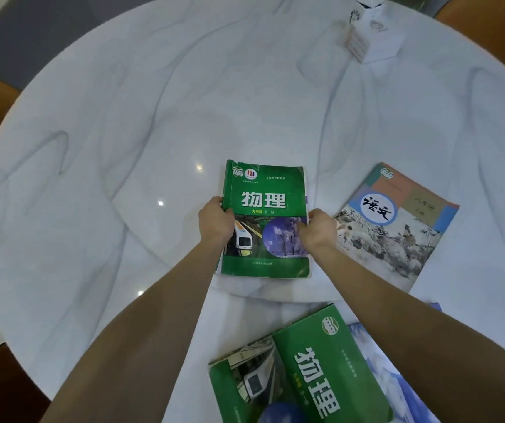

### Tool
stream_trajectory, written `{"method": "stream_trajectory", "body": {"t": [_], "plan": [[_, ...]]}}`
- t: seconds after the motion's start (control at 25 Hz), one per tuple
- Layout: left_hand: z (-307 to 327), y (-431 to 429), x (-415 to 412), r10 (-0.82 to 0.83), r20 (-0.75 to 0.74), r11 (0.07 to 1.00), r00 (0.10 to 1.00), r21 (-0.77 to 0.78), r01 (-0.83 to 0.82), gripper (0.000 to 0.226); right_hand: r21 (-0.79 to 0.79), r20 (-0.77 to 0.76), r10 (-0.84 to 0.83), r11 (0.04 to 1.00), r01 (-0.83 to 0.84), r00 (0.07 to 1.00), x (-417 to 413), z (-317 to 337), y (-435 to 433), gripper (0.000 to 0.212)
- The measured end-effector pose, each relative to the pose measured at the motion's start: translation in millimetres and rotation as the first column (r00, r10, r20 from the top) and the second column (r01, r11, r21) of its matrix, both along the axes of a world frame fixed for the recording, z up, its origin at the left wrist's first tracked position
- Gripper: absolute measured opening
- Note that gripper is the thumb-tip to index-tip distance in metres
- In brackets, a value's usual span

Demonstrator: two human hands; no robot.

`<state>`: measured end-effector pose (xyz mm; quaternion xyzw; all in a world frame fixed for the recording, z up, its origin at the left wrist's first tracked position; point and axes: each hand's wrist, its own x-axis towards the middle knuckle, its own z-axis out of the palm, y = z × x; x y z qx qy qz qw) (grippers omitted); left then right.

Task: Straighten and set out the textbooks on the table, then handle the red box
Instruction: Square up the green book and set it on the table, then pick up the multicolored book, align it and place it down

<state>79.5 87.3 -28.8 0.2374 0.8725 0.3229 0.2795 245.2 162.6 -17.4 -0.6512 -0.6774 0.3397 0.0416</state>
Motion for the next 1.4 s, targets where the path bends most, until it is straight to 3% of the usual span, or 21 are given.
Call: {"method": "stream_trajectory", "body": {"t": [0.24, 0.36, 0.52, 0.68, 1.0, 1.24, 1.4], "plan": [[13, -4, 15, -0.262, -0.275, 0.934, 0.925, -0.313, 0.172, 0.029, 0.015, 0.089, 0.168, 0.985, -0.170, 0.982, 10, 17, 0, 0.028], [22, 0, 26, -0.478, -0.377, 0.852, 0.793, -0.417, 0.316, 0.028, 0.074, 0.181, 0.281, 0.952, -0.298, 0.943, 23, 24, 2, 0.029], [33, 20, 50, -0.682, -0.395, 0.731, 0.615, -0.391, 0.559, 0.034, 0.144, 0.326, 0.356, 0.897, -0.419, 0.876, 54, 33, 13, 0.032], [43, 51, 87, -0.781, -0.451, 0.609, 0.433, -0.394, 0.688, 0.033, 0.160, 0.416, 0.332, 0.890, -0.428, 0.847, 95, 36, 30, 0.036], [30, 104, 162, -0.843, -0.468, 0.489, 0.264, -0.465, 0.738, 0.034, 0.163, 0.488, 0.161, 0.949, -0.270, 0.858, 186, 22, 55, 0.038], [3, 126, 189, -0.863, -0.440, 0.463, 0.248, -0.497, 0.734, 0.042, 0.173, 0.436, 0.072, 0.971, -0.162, 0.897, 215, 0, 58, 0.042], [-9, 133, 197, -0.782, -0.430, 0.613, 0.451, -0.400, 0.681, 0.046, 0.184, 0.352, -0.009, 0.981, -0.060, 0.936, 211, -13, 56, 0.051]]}}
